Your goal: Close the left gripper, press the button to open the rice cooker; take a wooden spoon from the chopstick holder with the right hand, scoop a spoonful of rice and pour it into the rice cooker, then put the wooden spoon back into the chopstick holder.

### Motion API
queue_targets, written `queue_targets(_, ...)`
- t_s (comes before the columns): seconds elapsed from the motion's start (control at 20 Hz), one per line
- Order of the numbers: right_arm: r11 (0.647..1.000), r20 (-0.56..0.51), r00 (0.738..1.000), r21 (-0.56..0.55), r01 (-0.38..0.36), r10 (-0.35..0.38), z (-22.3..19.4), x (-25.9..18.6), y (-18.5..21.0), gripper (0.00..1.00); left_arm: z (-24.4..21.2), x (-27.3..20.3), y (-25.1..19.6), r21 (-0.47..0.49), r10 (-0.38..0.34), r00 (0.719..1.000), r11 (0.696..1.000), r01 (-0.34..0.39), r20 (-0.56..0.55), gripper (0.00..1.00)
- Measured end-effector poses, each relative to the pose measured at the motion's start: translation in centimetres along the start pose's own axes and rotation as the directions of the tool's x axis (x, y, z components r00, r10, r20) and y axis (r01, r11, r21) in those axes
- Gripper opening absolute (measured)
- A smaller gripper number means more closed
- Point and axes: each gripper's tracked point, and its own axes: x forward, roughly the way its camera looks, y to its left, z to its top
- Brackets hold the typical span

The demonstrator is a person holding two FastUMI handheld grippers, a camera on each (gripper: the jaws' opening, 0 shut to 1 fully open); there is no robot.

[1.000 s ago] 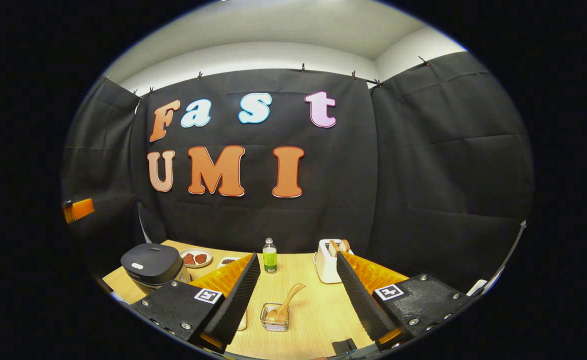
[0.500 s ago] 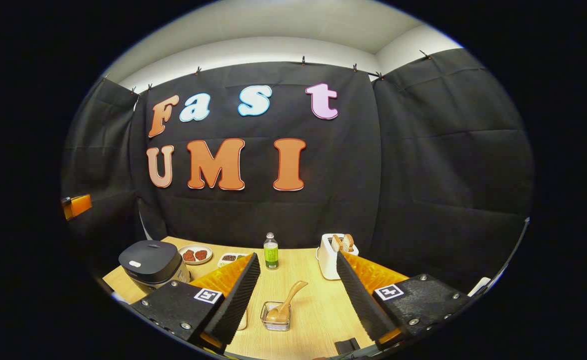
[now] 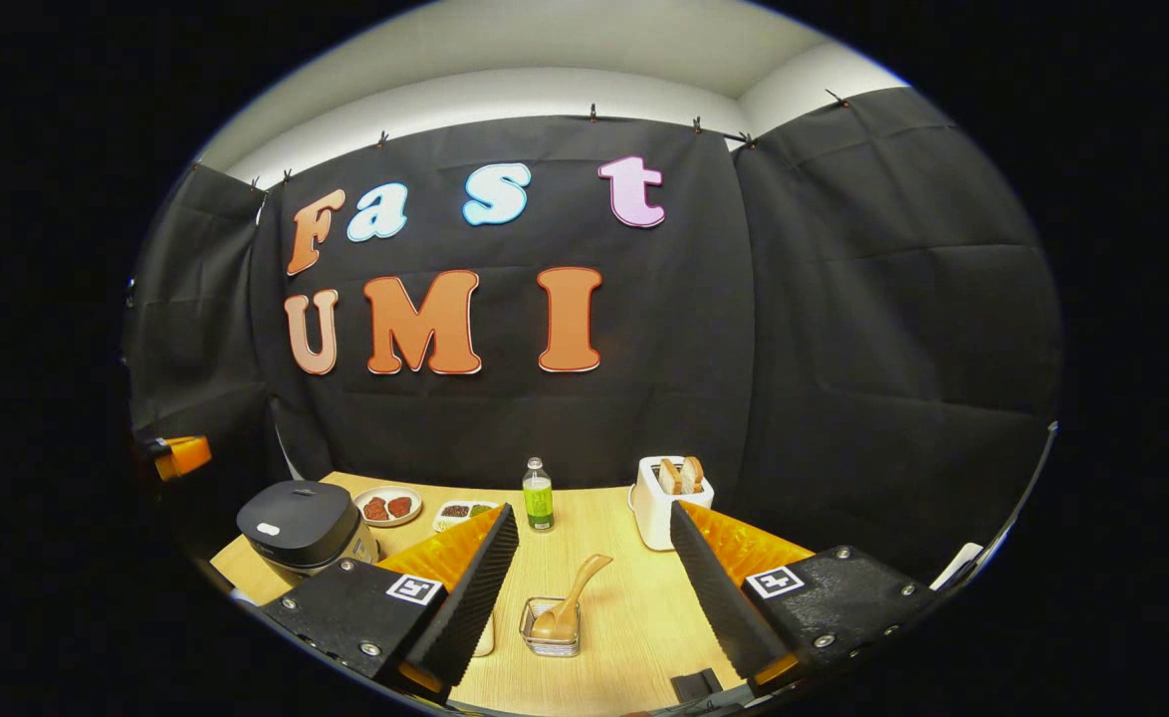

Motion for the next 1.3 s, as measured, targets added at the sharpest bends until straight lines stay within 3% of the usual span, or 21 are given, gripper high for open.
queue_targets(0.35, 0.999, -0.041, 0.999, -0.018, 0.032, -0.033, -1.6, -0.1, -1.1, 0.95, -10.5, 5.9, 4.1, -0.061, 0.041, 0.974, 0.997, -0.055, -0.225, 0.04)
queue_targets(0.5, 0.999, -0.064, 0.997, -0.012, 0.046, -0.046, -2.2, -0.2, -1.4, 0.95, -14.2, 7.3, 5.4, -0.104, 0.038, 0.948, 0.992, -0.075, -0.316, 0.04)
queue_targets(0.55, 0.999, -0.07, 0.996, -0.009, 0.048, -0.049, -2.5, -0.1, -1.5, 1.0, -15.1, 7.0, 5.4, -0.119, 0.029, 0.937, 0.99, -0.075, -0.349, 0.04)
queue_targets(0.6, 0.999, -0.074, 0.996, -0.008, 0.051, -0.051, -2.7, -0.1, -1.5, 1.0, -13.8, 7.2, 5.6, -0.12, 0.035, 0.954, 0.99, -0.074, -0.299, 0.04)
queue_targets(0.65, 0.998, -0.078, 0.995, -0.007, 0.055, -0.055, -2.9, 0.0, -1.6, 0.95, -14.7, 6.9, 5.5, -0.12, 0.03, 0.945, 0.99, -0.073, -0.326, 0.04)
queue_targets(0.75, 0.999, -0.09, 0.994, -0.003, 0.055, -0.055, -3.3, 0.1, -1.4, 1.0, -15.1, 6.8, 5.4, -0.081, 0.035, 0.949, 0.995, -0.064, -0.315, 0.04)
queue_targets(0.85, 0.999, -0.101, 0.994, 0.003, 0.05, -0.05, -3.7, 0.3, -1.1, 0.95, -15.6, 6.6, 5.3, -0.05, 0.052, 0.94, 0.996, -0.072, -0.337, 0.04)
queue_targets(0.95, 0.999, -0.107, 0.993, 0.005, 0.051, -0.05, -4.0, 0.4, -1.0, 0.95, -16.1, 6.7, 5.3, -0.079, 0.053, 0.936, 0.993, -0.085, -0.347, 0.0)
queue_targets(1.05, 0.999, -0.116, 0.992, 0.008, 0.045, -0.044, -4.3, 0.3, -0.8, 0.95, -15.7, 6.7, 5.4, -0.091, 0.037, 0.945, 0.993, -0.07, -0.324, 0.05)
queue_targets(1.3, 0.999, -0.125, 0.991, 0.004, 0.038, -0.037, -4.7, 0.4, -0.7, 0.95, -15.5, 6.7, 5.4, 0.016, 0.059, 0.949, 0.998, -0.057, -0.309, 0.05)
